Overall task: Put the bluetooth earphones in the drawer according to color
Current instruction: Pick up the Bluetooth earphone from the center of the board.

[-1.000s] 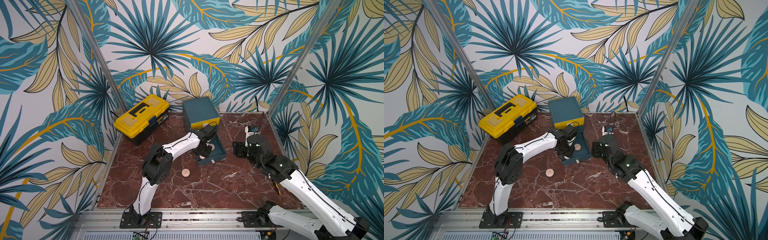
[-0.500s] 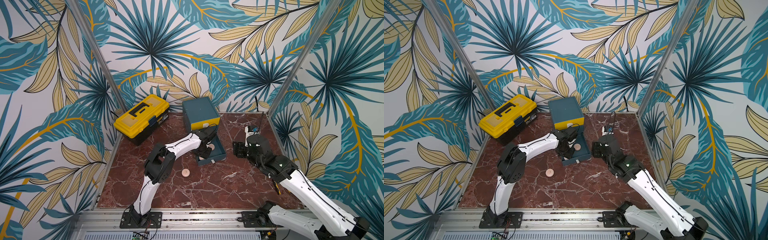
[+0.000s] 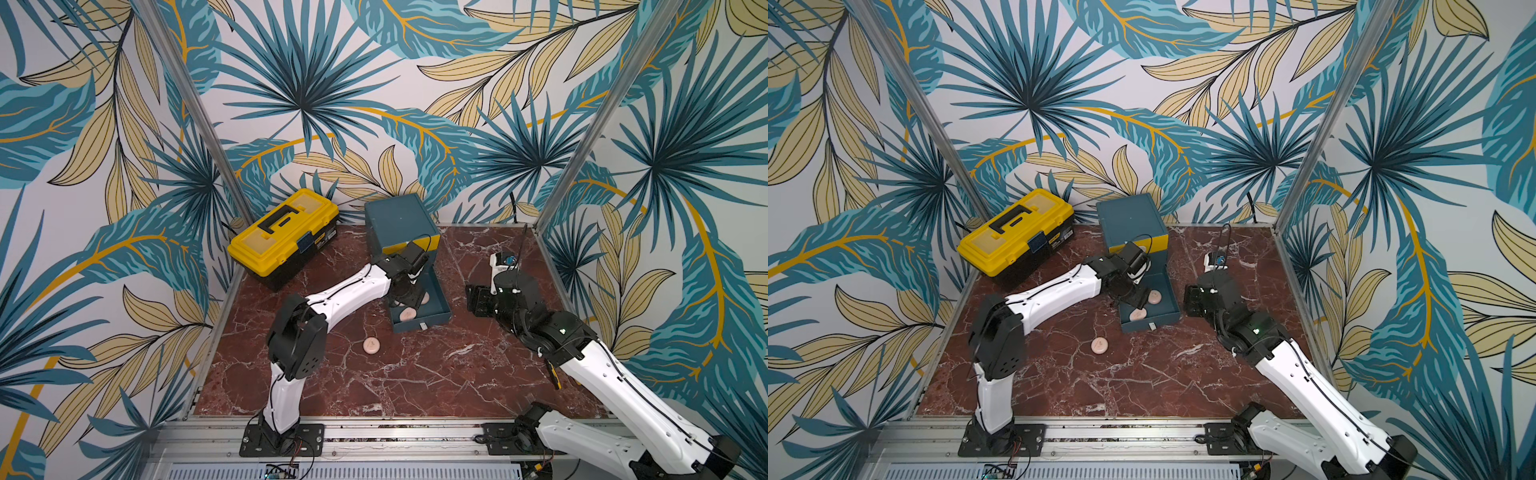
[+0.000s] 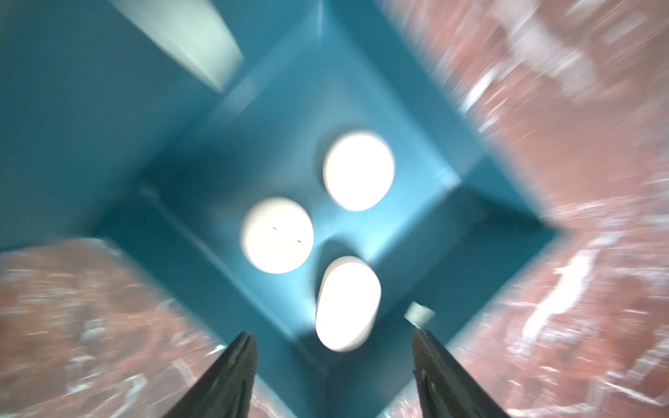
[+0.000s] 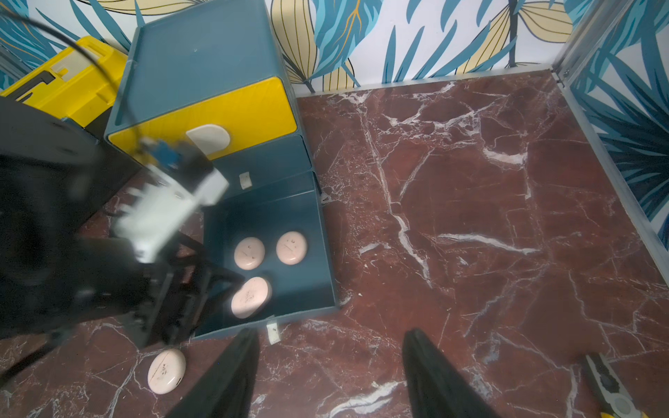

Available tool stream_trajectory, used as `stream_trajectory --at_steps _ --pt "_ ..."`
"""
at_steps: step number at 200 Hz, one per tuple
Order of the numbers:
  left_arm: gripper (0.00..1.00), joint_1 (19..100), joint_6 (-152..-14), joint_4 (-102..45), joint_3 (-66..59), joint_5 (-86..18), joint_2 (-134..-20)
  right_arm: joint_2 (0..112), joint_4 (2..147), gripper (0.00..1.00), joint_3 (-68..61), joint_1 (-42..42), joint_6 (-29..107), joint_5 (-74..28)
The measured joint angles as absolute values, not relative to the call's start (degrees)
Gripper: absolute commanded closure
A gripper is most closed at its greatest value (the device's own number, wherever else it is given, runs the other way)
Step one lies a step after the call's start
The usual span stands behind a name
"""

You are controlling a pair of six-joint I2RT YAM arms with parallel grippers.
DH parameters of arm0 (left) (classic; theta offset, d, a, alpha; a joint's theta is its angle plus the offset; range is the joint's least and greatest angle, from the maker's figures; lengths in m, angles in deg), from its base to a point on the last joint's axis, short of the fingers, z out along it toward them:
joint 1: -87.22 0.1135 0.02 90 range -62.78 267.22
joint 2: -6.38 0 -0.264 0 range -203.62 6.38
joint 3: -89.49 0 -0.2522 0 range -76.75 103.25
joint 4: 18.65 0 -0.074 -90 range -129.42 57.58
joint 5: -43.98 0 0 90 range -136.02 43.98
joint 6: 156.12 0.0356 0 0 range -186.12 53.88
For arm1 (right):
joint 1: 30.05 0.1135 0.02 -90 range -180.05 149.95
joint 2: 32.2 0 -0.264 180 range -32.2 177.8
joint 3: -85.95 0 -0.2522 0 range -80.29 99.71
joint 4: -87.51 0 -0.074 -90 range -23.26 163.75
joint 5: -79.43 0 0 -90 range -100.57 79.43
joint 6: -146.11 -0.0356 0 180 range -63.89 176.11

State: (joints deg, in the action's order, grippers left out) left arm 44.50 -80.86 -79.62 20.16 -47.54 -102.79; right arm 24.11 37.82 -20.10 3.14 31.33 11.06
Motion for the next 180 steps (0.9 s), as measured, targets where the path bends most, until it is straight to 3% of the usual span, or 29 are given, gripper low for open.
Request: stream_trajectory --at_steps 61,124,180 --pt "0.24 44.1 -81.2 -72.1 14.9 -54.8 -78.1 27.6 39.1 0.32 -20.2 4.3 31.1 5.0" --pt "0.17 46.6 -87.6 -77.4 -0.9 -68.4 -57.6 50.0 44.4 0.27 -18.1 23.3 27.6 1.8" --pt "0.14 53.3 -98.8 -90.4 -5.6 -83.4 -38.6 62.8 45.6 0.23 -9.6 29.0 25.2 0.7"
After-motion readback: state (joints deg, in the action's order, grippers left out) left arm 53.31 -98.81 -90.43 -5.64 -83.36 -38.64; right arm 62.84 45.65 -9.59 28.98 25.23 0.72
